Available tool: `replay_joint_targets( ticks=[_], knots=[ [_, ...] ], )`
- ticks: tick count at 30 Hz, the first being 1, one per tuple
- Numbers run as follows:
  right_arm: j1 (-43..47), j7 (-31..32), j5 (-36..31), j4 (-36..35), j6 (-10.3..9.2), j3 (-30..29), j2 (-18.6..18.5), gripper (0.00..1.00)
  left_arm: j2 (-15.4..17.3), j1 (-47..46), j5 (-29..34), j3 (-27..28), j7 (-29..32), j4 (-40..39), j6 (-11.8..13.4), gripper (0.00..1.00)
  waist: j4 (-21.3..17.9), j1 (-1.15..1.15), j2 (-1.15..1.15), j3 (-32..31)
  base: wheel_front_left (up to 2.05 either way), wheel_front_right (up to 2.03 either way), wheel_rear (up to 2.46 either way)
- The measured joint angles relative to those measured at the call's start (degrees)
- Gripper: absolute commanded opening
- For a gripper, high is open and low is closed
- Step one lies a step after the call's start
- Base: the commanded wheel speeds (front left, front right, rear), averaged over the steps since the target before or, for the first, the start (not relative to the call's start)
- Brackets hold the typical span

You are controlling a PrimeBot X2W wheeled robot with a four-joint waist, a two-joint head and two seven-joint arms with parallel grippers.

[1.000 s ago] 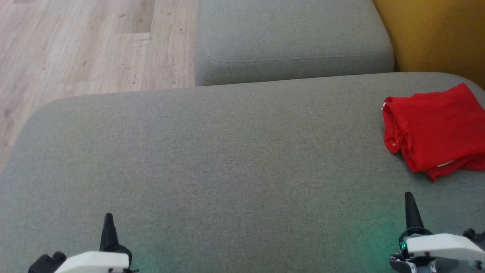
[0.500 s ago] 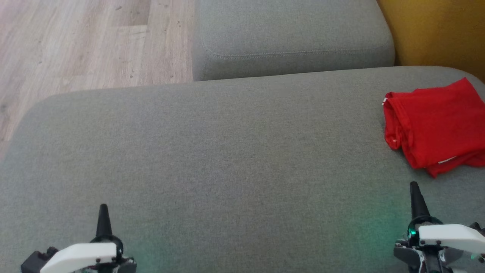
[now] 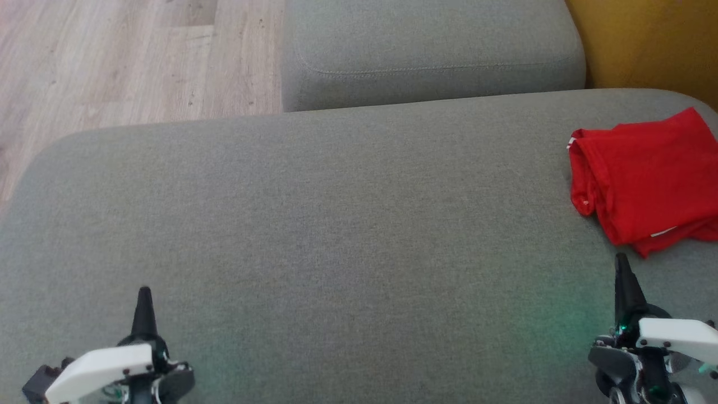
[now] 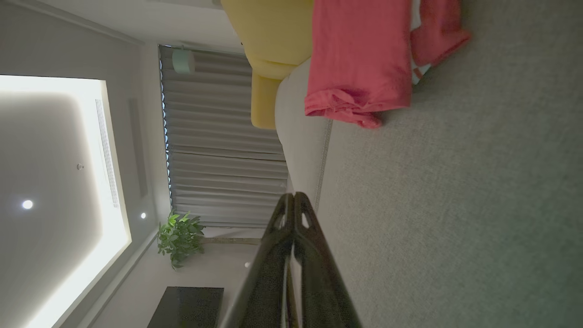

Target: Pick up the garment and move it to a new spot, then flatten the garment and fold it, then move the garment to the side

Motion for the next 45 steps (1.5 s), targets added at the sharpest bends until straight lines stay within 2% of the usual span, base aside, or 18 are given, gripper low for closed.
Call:
replay_joint_targets(
  ticks=[12,45],
  knots=[
    [-2.46,2.02,7.69,-0.29,0.0,-1.4,-0.01,0.0,-0.08,-1.3,-7.59,1.48,1.89,-0.07,-1.02,0.0,-0.19,0.0,0.0,1.0,0.0,0.0,0.0],
    [-2.45,2.22,7.88,-0.29,0.0,-1.86,0.0,0.0,-0.12,-2.14,-7.68,1.57,1.89,-0.13,-1.02,0.0,-0.19,0.0,0.0,0.99,0.0,0.0,0.0]
  ],
)
